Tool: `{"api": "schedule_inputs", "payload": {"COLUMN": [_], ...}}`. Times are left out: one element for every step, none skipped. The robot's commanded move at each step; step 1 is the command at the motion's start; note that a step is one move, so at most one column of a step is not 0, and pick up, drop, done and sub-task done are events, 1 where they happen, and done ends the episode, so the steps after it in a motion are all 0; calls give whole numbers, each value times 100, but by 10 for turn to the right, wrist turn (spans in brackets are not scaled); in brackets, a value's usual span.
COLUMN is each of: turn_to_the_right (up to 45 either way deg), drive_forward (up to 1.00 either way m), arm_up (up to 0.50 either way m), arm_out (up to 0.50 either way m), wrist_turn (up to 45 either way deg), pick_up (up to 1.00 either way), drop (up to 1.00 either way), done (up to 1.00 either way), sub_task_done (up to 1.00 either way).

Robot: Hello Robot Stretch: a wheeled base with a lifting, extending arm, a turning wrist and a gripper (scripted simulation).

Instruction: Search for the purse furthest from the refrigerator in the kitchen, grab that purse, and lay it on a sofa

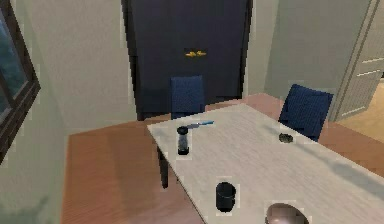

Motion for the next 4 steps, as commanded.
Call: {"api": "schedule_inputs", "payload": {"turn_to_the_right": [450,450,450,90], "drive_forward": [0,0,0,0], "arm_up": [0,0,0,0], "arm_out": [0,0,0,0], "wrist_turn": [0,0,0,0], "pick_up": [0,0,0,0], "drop": [0,0,0,0], "done": [0,0,0,0], "sub_task_done": [0,0,0,0]}}
